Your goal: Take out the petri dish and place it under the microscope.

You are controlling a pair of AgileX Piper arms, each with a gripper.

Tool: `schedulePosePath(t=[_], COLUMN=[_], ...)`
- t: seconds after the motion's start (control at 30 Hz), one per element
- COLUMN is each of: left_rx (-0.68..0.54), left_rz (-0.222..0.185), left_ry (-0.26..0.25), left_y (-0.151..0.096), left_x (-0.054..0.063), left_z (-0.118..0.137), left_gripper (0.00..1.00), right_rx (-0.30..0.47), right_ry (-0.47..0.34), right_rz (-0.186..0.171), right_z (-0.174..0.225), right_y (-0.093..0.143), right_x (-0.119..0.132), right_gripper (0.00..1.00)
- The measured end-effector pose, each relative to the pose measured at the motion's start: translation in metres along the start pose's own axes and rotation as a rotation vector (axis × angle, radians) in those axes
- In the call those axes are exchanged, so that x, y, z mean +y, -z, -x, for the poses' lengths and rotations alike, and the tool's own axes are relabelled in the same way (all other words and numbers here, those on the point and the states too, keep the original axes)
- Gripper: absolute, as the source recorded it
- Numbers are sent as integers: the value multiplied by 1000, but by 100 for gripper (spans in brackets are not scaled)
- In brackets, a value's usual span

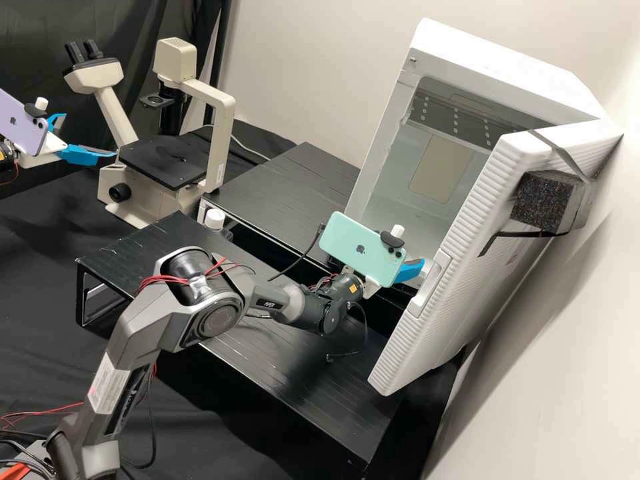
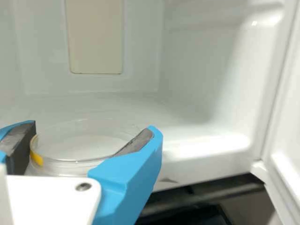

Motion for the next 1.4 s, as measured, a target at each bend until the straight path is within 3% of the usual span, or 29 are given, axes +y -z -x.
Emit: schedulePosePath(t=[0.13, 0.4, 0.73, 0.9, 1.07, 1.4], left_rx=[0, 0, 0, 0, 0, 0], left_rz=[0, 0, 0, 0, 0, 0], left_ry=[0, 0, 0, 0, 0, 0], left_y=[0, 0, 0, 0, 0, 0], left_x=[0, 0, 0, 0, 0, 0], left_z=[0, 0, 0, 0, 0, 0], left_gripper=[100, 100, 100, 100, 100, 100], right_rx=[0, 16, 23, 35, 118, 385], right_ry=[-15, -32, -56, -64, -62, 36], right_rz=[-15, 12, 3, -36, -62, -36], right_z=[3, 12, 36, 61, 102, 169], right_y=[-2, -2, -9, -12, -4, 53], right_x=[-1, -2, 1, 1, -6, -42], right_gripper=[0, 0, 0, 0, 0, 0])
